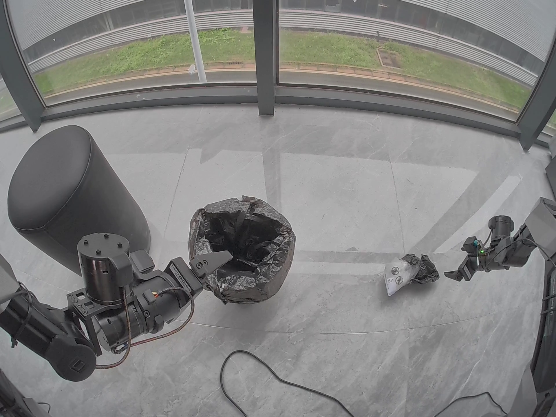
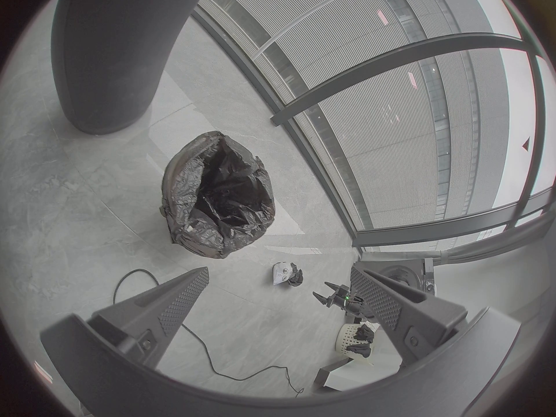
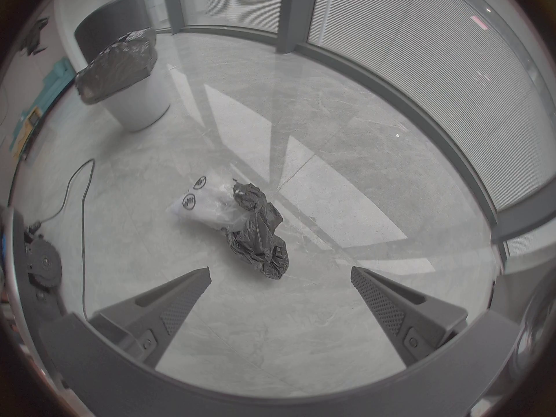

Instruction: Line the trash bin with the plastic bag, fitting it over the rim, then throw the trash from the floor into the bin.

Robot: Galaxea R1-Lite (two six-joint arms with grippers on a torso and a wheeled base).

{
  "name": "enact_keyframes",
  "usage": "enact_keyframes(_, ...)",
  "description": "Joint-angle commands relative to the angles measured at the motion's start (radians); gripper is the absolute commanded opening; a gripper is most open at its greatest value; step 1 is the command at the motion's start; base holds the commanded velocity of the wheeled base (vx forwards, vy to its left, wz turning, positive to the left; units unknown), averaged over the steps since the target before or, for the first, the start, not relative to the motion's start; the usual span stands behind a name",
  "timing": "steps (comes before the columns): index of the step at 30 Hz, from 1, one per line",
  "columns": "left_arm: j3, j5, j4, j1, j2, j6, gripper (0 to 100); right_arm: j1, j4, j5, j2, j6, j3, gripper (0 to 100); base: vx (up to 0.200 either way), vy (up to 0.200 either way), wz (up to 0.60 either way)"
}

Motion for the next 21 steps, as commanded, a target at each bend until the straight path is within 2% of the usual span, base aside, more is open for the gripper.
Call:
enact_keyframes(1,-0.008,-0.002,-0.053,-0.017,0.060,0.010,100,0.005,0.203,0.061,0.085,-0.152,-0.236,100,0.000,0.000,0.00)
enact_keyframes(3,-0.006,-0.001,-0.055,-0.020,0.065,0.014,100,0.014,0.306,0.100,0.118,-0.217,-0.345,100,0.000,0.000,0.00)
enact_keyframes(4,-0.006,0.001,-0.055,-0.020,0.065,0.014,100,0.014,0.312,0.103,0.123,-0.220,-0.353,100,0.000,0.000,0.00)
enact_keyframes(5,-0.006,0.005,-0.055,-0.020,0.066,0.014,100,0.023,0.374,0.158,0.169,-0.264,-0.453,100,0.000,0.000,0.00)
enact_keyframes(7,-0.008,0.005,-0.055,-0.019,0.066,0.013,100,0.040,0.424,0.206,0.217,-0.303,-0.548,100,0.000,0.200,0.00)
enact_keyframes(11,-0.011,0.008,-0.056,-0.011,0.065,0.014,100,0.054,0.492,0.209,0.258,-0.318,-0.617,100,0.000,0.200,0.00)
enact_keyframes(21,-0.014,0.008,-0.111,-0.011,0.082,0.016,100,0.071,0.490,0.215,0.407,-0.309,-0.632,100,0.000,0.000,0.00)
